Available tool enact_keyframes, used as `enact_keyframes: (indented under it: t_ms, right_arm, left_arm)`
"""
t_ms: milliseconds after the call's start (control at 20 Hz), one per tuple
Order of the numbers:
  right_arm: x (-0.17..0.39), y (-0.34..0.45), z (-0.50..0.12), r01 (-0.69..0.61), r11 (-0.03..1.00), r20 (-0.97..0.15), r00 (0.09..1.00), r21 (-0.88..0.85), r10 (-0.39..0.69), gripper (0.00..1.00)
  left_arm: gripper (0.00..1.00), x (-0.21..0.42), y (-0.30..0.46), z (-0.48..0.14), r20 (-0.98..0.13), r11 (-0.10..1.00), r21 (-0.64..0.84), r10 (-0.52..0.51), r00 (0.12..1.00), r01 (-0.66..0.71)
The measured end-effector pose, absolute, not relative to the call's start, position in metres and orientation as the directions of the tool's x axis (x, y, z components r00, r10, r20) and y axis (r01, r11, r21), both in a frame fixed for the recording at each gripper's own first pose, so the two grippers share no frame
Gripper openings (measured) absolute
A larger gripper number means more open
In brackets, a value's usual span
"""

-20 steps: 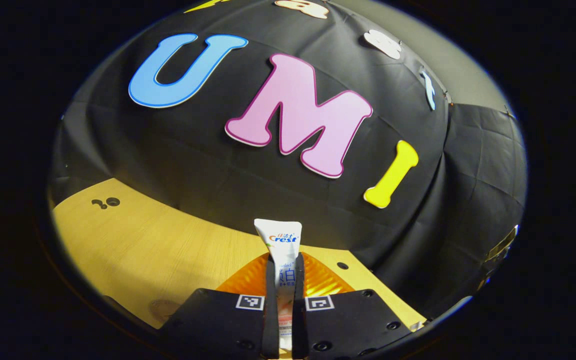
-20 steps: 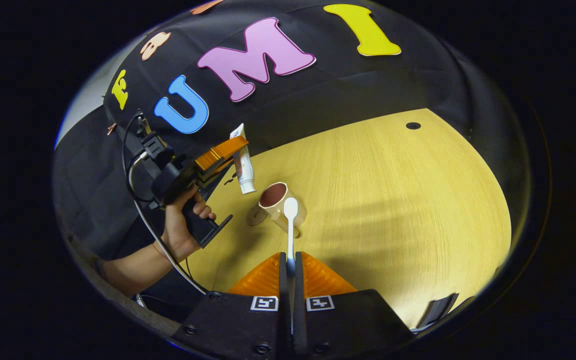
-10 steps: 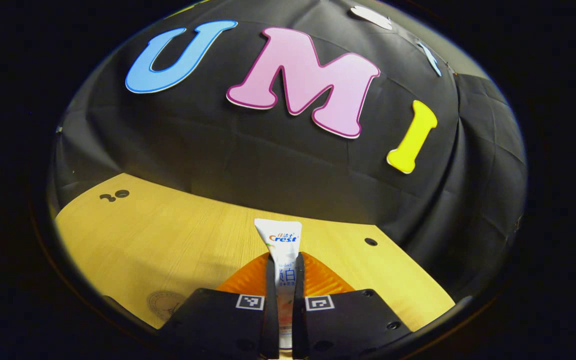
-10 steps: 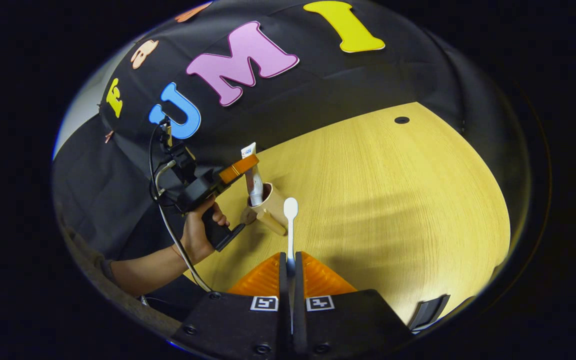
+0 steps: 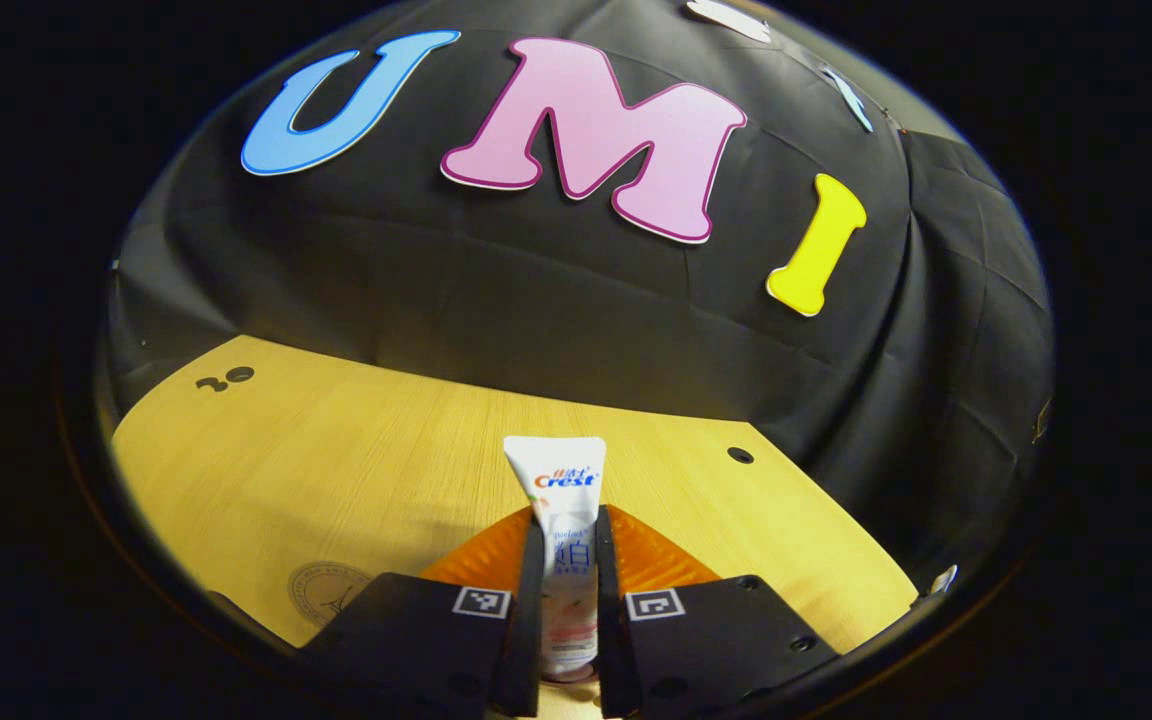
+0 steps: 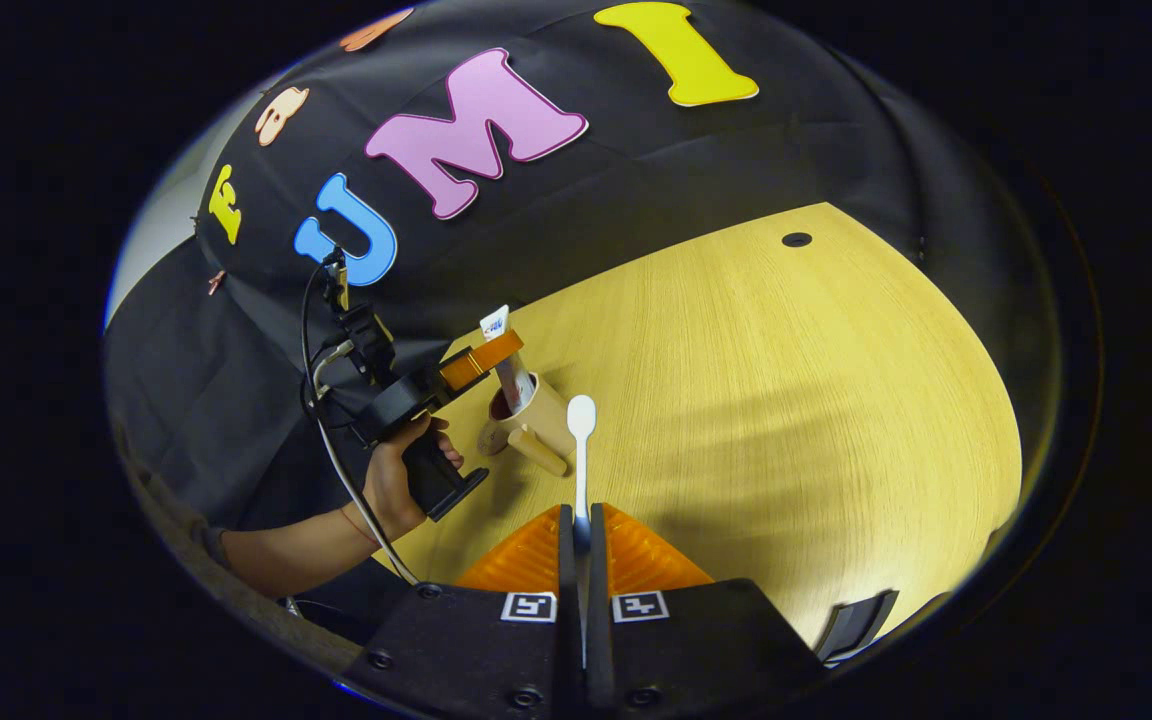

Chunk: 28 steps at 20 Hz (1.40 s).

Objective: Put the toothbrush and toothpaste on the desktop into the cup, then pick up the cup and place it on the coaster on the desktop.

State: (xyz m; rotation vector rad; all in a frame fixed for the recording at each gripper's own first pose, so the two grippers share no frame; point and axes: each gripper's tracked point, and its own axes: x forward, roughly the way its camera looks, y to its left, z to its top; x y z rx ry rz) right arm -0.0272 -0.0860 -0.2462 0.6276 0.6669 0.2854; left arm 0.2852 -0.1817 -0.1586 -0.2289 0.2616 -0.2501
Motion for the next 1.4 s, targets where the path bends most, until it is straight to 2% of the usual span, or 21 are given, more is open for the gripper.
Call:
enact_keyframes:
  t_ms: [50,100,150,200,250,300,350,400,450,500,550,600,650,700,900,1150,1400]
  right_arm:
    - [-0.028,-0.086,-0.246,-0.050,0.780,-0.486,0.757,0.624,0.437,0.06]
    - [-0.027,-0.085,-0.245,-0.051,0.778,-0.483,0.758,0.626,0.438,0.06]
    - [-0.027,-0.084,-0.244,-0.052,0.778,-0.481,0.759,0.627,0.439,0.06]
    - [-0.027,-0.082,-0.244,-0.054,0.777,-0.481,0.758,0.628,0.441,0.06]
    - [-0.027,-0.081,-0.244,-0.054,0.777,-0.479,0.759,0.627,0.440,0.06]
    - [-0.026,-0.080,-0.243,-0.054,0.775,-0.478,0.759,0.630,0.442,0.06]
    - [-0.028,-0.080,-0.243,-0.052,0.773,-0.477,0.760,0.633,0.442,0.06]
    - [-0.027,-0.079,-0.243,-0.051,0.770,-0.475,0.761,0.636,0.443,0.06]
    - [-0.028,-0.077,-0.244,-0.049,0.770,-0.475,0.762,0.636,0.441,0.06]
    - [-0.028,-0.076,-0.243,-0.050,0.767,-0.472,0.763,0.639,0.443,0.06]
    - [-0.028,-0.074,-0.241,-0.048,0.768,-0.471,0.765,0.638,0.439,0.06]
    - [-0.027,-0.073,-0.240,-0.048,0.766,-0.468,0.766,0.641,0.440,0.06]
    - [-0.027,-0.070,-0.238,-0.046,0.765,-0.466,0.769,0.643,0.438,0.06]
    - [-0.027,-0.069,-0.236,-0.046,0.763,-0.462,0.771,0.645,0.437,0.06]
    - [-0.025,-0.061,-0.229,-0.048,0.753,-0.444,0.782,0.656,0.437,0.06]
    - [-0.008,-0.046,-0.210,-0.068,0.731,-0.398,0.802,0.679,0.445,0.06]
    - [0.024,-0.023,-0.180,-0.147,0.717,-0.325,0.817,0.681,0.477,0.06]
  left_arm:
    - [0.30,0.283,-0.182,-0.161,-0.236,0.942,-0.260,-0.276,0.932,0.214]
    - [0.39,0.282,-0.182,-0.164,-0.247,0.944,-0.257,-0.273,0.930,0.209]
    - [0.31,0.283,-0.184,-0.166,-0.257,0.943,-0.256,-0.276,0.926,0.210]
    - [0.31,0.283,-0.185,-0.168,-0.264,0.941,-0.259,-0.284,0.922,0.216]
    - [0.42,0.281,-0.187,-0.169,-0.266,0.938,-0.264,-0.293,0.918,0.223]
    - [0.34,0.277,-0.187,-0.168,-0.256,0.936,-0.266,-0.298,0.920,0.229]
    - [0.39,0.275,-0.189,-0.166,-0.247,0.934,-0.268,-0.304,0.920,0.237]
    - [0.51,0.270,-0.191,-0.164,-0.243,0.932,-0.268,-0.311,0.919,0.244]
    - [0.47,0.267,-0.192,-0.163,-0.245,0.931,-0.264,-0.317,0.916,0.252]
    - [0.60,0.264,-0.191,-0.164,-0.247,0.931,-0.258,-0.322,0.914,0.258]
    - [0.57,0.261,-0.191,-0.163,-0.252,0.932,-0.251,-0.325,0.912,0.263]
    - [0.60,0.260,-0.191,-0.163,-0.255,0.931,-0.248,-0.330,0.909,0.268]
    - [0.73,0.258,-0.191,-0.161,-0.256,0.929,-0.249,-0.337,0.906,0.275]
    - [0.65,0.254,-0.190,-0.159,-0.255,0.926,-0.251,-0.346,0.903,0.283]
    - [0.71,0.231,-0.179,-0.141,-0.243,0.915,-0.266,-0.369,0.897,0.304]
    - [0.71,0.190,-0.152,-0.113,-0.207,0.896,-0.311,-0.389,0.898,0.317]
    - [0.71,0.146,-0.121,-0.114,-0.251,0.901,-0.306,-0.387,0.887,0.307]
